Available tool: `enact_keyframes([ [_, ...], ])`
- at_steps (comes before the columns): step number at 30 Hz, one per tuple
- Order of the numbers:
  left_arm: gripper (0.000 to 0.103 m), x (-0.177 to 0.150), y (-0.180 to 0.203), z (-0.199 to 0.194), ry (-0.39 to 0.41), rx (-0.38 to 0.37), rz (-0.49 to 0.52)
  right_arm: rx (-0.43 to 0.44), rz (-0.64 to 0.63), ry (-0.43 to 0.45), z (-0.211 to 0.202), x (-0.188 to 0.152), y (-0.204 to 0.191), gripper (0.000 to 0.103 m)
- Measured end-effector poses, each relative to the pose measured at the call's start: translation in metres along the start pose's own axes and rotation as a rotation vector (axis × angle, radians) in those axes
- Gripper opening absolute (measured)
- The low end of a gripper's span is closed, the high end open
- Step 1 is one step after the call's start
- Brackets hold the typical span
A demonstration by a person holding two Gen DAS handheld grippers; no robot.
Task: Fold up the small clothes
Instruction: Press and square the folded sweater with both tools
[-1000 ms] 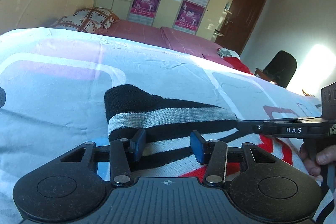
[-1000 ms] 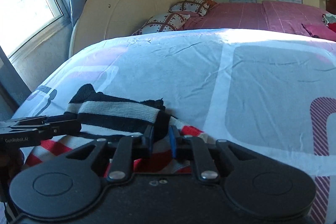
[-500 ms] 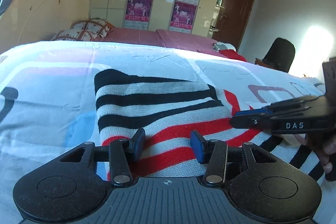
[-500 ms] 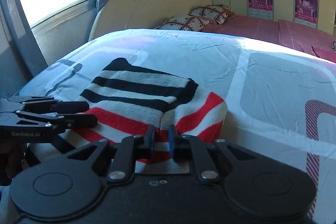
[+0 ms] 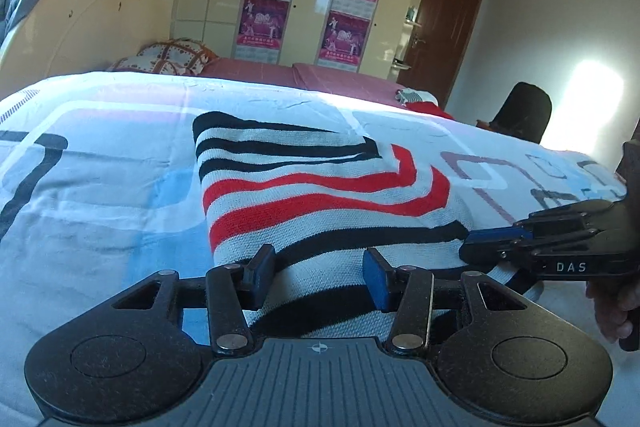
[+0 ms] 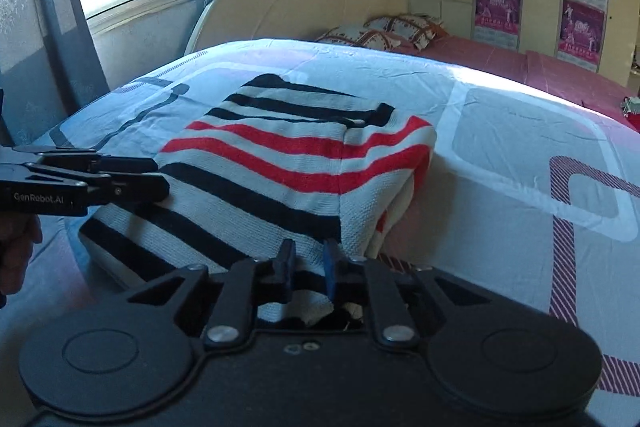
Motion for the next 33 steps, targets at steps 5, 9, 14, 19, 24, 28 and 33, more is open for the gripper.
enact_keyframes([
  [5, 0.048, 0.007, 0.001, -0.022, 0.008, 0.003, -0.01, -0.018, 0.06, 0.025, -0.022, 0.008, -0.005, 0.024],
  [9, 0.048, 0.003, 0.009, -0.056, 0.036, 0.013, 0.006, -0.001, 0.07, 0.067, -0.055, 0.009, -0.018, 0.021],
  [14, 0.048, -0.012, 0.014, -0.069, 0.03, 0.008, -0.018, -0.021, 0.053, 0.07, -0.064, 0.004, -0.033, 0.019],
  [19, 0.048, -0.023, 0.015, -0.067, 0.002, 0.018, -0.023, -0.06, 0.066, 0.056, -0.065, -0.004, -0.034, 0.02],
  [24, 0.048, -0.031, 0.014, -0.053, -0.039, 0.03, -0.024, -0.072, 0.055, 0.01, -0.038, -0.01, -0.032, 0.015],
  [28, 0.048, -0.043, 0.017, -0.048, -0.046, 0.049, 0.007, -0.096, 0.037, -0.046, -0.018, -0.031, -0.028, 0.012],
  [33, 0.048, -0.048, 0.02, -0.047, -0.025, 0.073, 0.02, -0.091, 0.078, -0.03, -0.013, -0.033, -0.023, 0.011],
])
Point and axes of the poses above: each gripper's, at about its wrist camera, not at the fingertips, and z roughly the way its jaws point, y to its right, x to its top, the point moved 4 cm from there along z, roughly the way its jaws point, and after that the axes turned 3 degrees about x, right-handed, at the moved point
